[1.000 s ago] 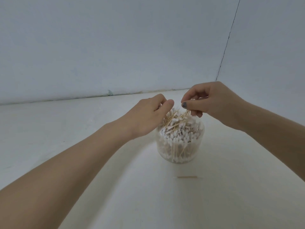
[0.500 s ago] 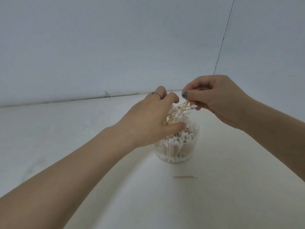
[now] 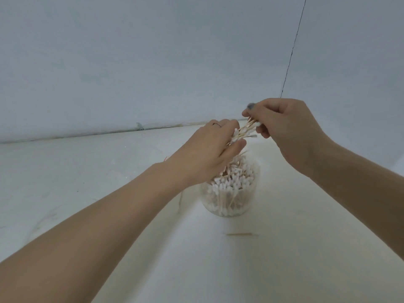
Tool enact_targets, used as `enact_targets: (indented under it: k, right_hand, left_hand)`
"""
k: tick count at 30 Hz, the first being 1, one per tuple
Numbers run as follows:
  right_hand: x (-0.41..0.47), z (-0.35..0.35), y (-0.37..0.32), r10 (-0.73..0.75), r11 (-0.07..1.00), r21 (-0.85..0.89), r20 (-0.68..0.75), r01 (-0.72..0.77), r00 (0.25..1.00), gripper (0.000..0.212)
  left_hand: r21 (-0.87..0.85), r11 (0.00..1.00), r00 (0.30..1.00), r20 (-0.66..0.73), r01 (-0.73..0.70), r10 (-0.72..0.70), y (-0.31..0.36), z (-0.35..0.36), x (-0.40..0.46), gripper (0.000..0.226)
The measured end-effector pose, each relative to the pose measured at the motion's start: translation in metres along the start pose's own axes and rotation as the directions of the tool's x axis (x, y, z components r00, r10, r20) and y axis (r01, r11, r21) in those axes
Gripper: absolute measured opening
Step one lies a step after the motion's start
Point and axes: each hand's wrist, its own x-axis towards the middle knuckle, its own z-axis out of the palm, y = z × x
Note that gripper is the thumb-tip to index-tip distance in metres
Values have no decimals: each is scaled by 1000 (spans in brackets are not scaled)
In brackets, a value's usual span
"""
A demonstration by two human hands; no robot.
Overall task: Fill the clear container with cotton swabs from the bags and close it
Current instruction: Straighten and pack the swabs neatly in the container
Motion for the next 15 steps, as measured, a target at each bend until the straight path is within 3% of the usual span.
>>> enact_targets:
  k: [6,11,15]
  right_hand:
    - [-8,9,2,-56,993,-112,-89,46,994,24]
    - [2,22,7,86,991,109,-81,-77,993,36]
    - [-1,28,4,-82,996,-55,-128,75,988,40]
  left_hand:
    - [-61,998,999,51,14,-11,-1,1,5,20]
    - [-110,994,1000,-5,-1,0,-2,-1,13,19]
    - [-157,988,1000,-20,11,-15,0,1,16,23]
